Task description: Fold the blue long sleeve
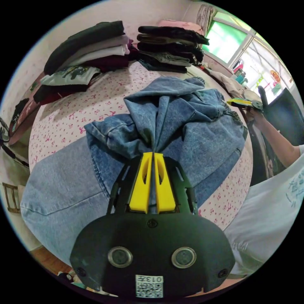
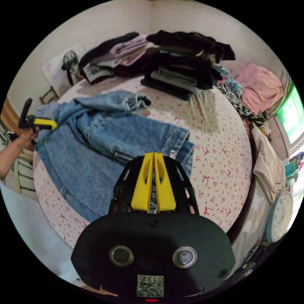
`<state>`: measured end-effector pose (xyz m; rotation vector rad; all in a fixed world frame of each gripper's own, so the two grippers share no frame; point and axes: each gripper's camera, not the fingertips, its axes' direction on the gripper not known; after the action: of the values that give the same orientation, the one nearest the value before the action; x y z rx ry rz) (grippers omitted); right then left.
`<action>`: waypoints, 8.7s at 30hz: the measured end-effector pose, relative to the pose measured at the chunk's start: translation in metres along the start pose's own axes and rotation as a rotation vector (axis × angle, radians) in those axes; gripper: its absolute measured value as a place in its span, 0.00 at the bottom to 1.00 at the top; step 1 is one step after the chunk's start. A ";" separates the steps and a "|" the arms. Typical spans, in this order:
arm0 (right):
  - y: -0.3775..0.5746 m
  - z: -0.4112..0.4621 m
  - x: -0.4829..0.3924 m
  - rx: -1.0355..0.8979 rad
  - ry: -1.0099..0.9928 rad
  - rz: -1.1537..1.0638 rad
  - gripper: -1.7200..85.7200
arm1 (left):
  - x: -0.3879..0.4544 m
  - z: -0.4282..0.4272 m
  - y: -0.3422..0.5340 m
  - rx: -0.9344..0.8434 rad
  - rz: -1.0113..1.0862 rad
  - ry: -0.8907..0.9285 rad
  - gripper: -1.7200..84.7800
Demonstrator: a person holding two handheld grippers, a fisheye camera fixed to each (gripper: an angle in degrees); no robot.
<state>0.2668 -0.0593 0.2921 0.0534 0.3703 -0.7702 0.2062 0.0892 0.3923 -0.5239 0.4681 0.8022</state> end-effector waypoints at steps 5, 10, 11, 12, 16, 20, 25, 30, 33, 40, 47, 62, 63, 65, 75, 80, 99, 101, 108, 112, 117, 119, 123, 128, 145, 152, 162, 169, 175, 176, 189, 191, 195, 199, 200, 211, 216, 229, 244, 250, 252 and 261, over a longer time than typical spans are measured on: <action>-0.034 -0.034 0.009 0.208 -0.190 0.048 0.12 | 0.005 -0.044 0.016 0.207 -0.076 -0.238 0.02; -0.070 -0.006 0.018 0.131 -0.300 0.134 0.11 | 0.001 -0.024 -0.008 0.168 -0.094 -0.244 0.02; -0.074 0.003 0.018 0.072 -0.328 0.142 0.07 | 0.000 -0.018 -0.010 0.147 -0.093 -0.245 0.02; -0.074 0.006 0.016 0.042 -0.325 0.141 0.07 | -0.001 -0.005 -0.013 0.092 -0.090 -0.246 0.02; -0.061 -0.047 -0.002 0.132 -0.329 0.013 0.05 | -0.010 0.019 -0.005 -0.001 -0.113 -0.231 0.02; -0.021 -0.169 -0.018 0.427 -0.529 -0.209 0.04 | -0.017 0.020 0.005 0.029 -0.143 -0.173 0.02; 0.051 -0.299 -0.047 0.662 -0.818 -0.454 0.04 | -0.016 0.015 0.011 0.035 -0.199 -0.131 0.02; 0.128 -0.359 -0.101 0.634 -0.968 -0.514 0.04 | -0.003 -0.004 0.032 0.069 -0.199 -0.113 0.02; 0.165 -0.354 -0.136 0.432 -0.943 -0.438 0.04 | 0.008 -0.018 0.046 0.122 -0.206 -0.122 0.02; 0.209 -0.350 -0.162 0.292 -1.108 -0.317 0.05 | 0.085 -0.008 0.019 0.121 0.037 -0.122 0.02; 0.229 -0.377 -0.153 0.359 -1.043 -0.339 0.05 | 0.083 0.026 0.025 -0.059 0.065 -0.040 0.02; 0.273 -0.359 -0.124 0.304 -1.125 -0.148 0.05 | 0.139 0.047 -0.016 -0.102 0.242 -0.094 0.02; 0.275 -0.358 -0.125 0.294 -1.118 -0.151 0.05 | 0.137 0.042 -0.020 -0.107 0.227 -0.044 0.02; 0.283 -0.352 -0.127 0.251 -1.110 -0.153 0.05 | 0.142 0.028 -0.026 -0.032 0.248 -0.028 0.02; 0.283 -0.344 -0.113 0.231 -1.103 -0.158 0.05 | 0.209 0.070 -0.082 -0.215 0.465 -0.097 0.07; 0.309 -0.348 -0.098 0.254 -1.077 -0.129 0.05 | 0.240 0.045 -0.054 -0.105 0.706 -0.232 0.04; 0.319 -0.351 -0.043 0.381 -1.005 -0.121 0.04 | 0.247 0.085 -0.085 -0.139 0.597 -0.167 0.02; 0.322 -0.361 -0.029 0.433 -0.919 -0.133 0.04 | 0.240 0.067 -0.084 -0.095 0.594 -0.178 0.02; 0.315 -0.376 0.018 0.594 -0.812 -0.158 0.04 | 0.118 0.032 -0.063 -0.159 0.236 -0.313 0.02; 0.310 -0.360 0.050 0.601 -0.728 -0.071 0.04 | 0.057 0.029 -0.040 -0.219 0.050 -0.241 0.02; 0.316 -0.336 0.083 0.602 -0.739 0.003 0.04 | 0.041 -0.007 -0.048 0.026 -0.013 -0.258 0.02; 0.316 -0.323 0.096 0.604 -0.731 0.043 0.04 | 0.031 -0.007 -0.058 0.060 -0.018 -0.240 0.02; 0.312 -0.307 0.117 0.615 -0.679 0.124 0.04 | -0.002 0.039 -0.068 -0.155 -0.032 -0.242 0.02; 0.304 -0.275 0.159 0.567 -0.545 0.315 0.04 | -0.011 0.012 -0.061 -0.040 -0.095 -0.180 0.02; 0.223 -0.029 0.310 0.174 -0.491 0.704 0.05 | 0.025 -0.017 -0.047 -0.033 -0.054 -0.205 0.02; 0.240 -0.047 0.325 0.324 -0.390 0.625 0.09 | 0.078 -0.039 -0.020 0.109 0.129 -0.092 0.03; 0.191 0.060 0.300 0.036 -0.403 0.635 0.11 | 0.158 0.038 -0.051 -0.126 0.445 -0.309 0.06; 0.180 0.015 0.283 0.148 -0.338 0.506 0.05 | 0.150 -0.003 -0.055 -0.121 0.606 -0.247 0.03; 0.207 0.067 0.271 0.006 -0.345 0.641 0.05 | 0.131 0.028 -0.049 -0.224 0.548 -0.160 0.02; 0.211 0.068 0.272 0.016 -0.354 0.660 0.05 | 0.128 0.025 -0.049 -0.212 0.535 -0.150 0.02; 0.065 0.093 0.210 0.021 -0.110 0.297 0.09 | -0.006 0.011 -0.073 -0.123 -0.013 -0.311 0.02; 0.040 0.119 0.189 -0.027 -0.046 0.220 0.07 | -0.021 0.021 -0.078 -0.132 -0.071 -0.310 0.02; 0.038 0.162 0.169 -0.105 0.067 0.109 0.03 | -0.049 0.036 -0.080 -0.132 -0.132 -0.252 0.02; 0.041 0.164 0.181 -0.090 -0.053 0.201 0.02 | -0.075 0.030 -0.072 -0.070 -0.241 -0.157 0.02; 0.042 0.165 0.181 -0.092 -0.063 0.213 0.02 | -0.077 0.028 -0.070 -0.046 -0.267 -0.146 0.02; 0.035 0.133 0.183 0.059 -0.034 0.306 0.11 | -0.113 -0.002 -0.030 0.114 -0.491 0.012 0.14; 0.027 0.175 0.177 -0.124 -0.081 0.293 0.08 | -0.102 0.022 -0.052 -0.027 -0.420 -0.095 0.05; 0.071 0.158 0.187 -0.033 -0.098 0.351 0.05 | -0.123 0.032 -0.053 0.096 -0.468 -0.028 0.03; 0.187 0.068 0.198 0.110 -0.151 0.439 0.11 | -0.008 -0.018 -0.012 0.231 -0.285 0.114 0.12; 0.219 0.093 0.184 0.010 -0.131 0.453 0.10 | 0.121 0.034 -0.040 0.059 0.069 -0.083 0.06; 0.225 0.093 0.194 0.005 -0.189 0.514 0.10 | 0.130 0.048 -0.046 0.018 0.013 -0.062 0.06; 0.265 0.064 0.213 0.043 -0.209 0.532 0.14 | 0.273 0.034 -0.071 0.150 0.412 -0.061 0.14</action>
<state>0.6085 -0.0231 0.2547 0.1057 0.1277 -0.2529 0.4332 0.2178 0.2804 -0.2637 0.5842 1.1641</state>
